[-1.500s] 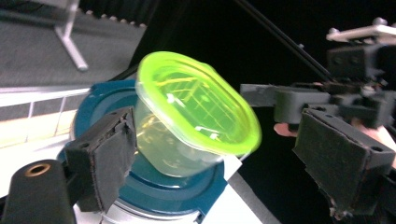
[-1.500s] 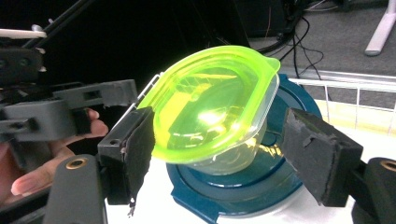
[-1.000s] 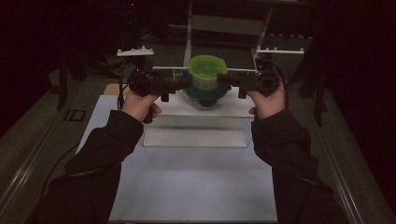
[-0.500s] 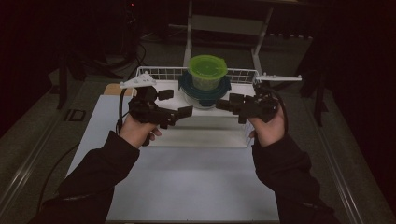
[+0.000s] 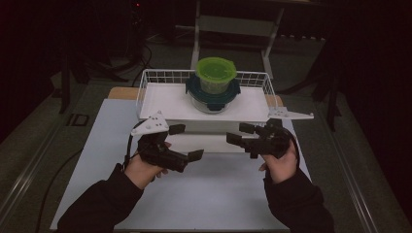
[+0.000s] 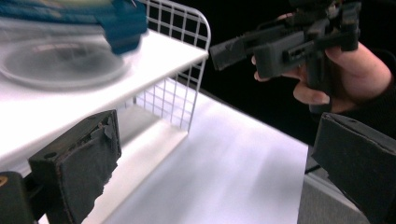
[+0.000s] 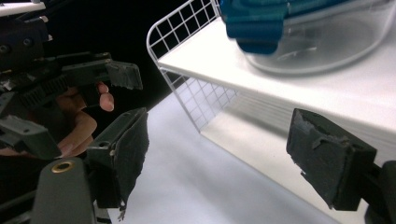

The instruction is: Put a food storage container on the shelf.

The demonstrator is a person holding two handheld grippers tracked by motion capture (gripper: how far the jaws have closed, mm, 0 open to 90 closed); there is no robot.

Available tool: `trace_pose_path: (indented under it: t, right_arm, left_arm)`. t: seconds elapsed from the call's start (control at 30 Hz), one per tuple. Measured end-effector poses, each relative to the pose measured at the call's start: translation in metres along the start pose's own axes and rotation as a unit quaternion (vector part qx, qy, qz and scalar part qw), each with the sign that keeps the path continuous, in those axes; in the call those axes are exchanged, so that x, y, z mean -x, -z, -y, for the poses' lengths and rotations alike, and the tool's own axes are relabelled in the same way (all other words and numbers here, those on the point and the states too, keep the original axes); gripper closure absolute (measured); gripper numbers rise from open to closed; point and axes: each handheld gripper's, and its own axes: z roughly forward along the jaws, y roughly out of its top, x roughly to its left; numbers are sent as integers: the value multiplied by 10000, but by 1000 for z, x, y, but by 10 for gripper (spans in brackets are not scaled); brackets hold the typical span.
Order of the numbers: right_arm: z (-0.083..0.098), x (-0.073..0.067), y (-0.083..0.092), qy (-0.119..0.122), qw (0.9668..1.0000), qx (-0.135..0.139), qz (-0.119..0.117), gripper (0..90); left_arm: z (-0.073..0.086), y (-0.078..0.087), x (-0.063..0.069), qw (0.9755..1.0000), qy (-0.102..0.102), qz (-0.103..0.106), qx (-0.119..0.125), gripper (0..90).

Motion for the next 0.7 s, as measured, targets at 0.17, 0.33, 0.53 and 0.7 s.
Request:
trace_pose_path:
  t: [0.17, 0.33, 0.53, 0.7]
  right_arm:
    - [22, 3, 2, 52, 9999, 52, -97, 204]
    - [40, 5, 2, 87, 9999, 0, -69, 204]
    - [66, 11, 0, 34, 9999, -112, -35, 200]
    - [87, 17, -1, -100, 9998, -187, -44, 198]
  left_arm:
    - [17, -2, 8, 9999, -118, 59, -69, 8]
    - [34, -5, 12, 9998, -101, 125, -155, 8]
    - [55, -8, 13, 9996, -45, 121, -266, 8]
    - [74, -9, 10, 9995, 64, 128, -278, 8]
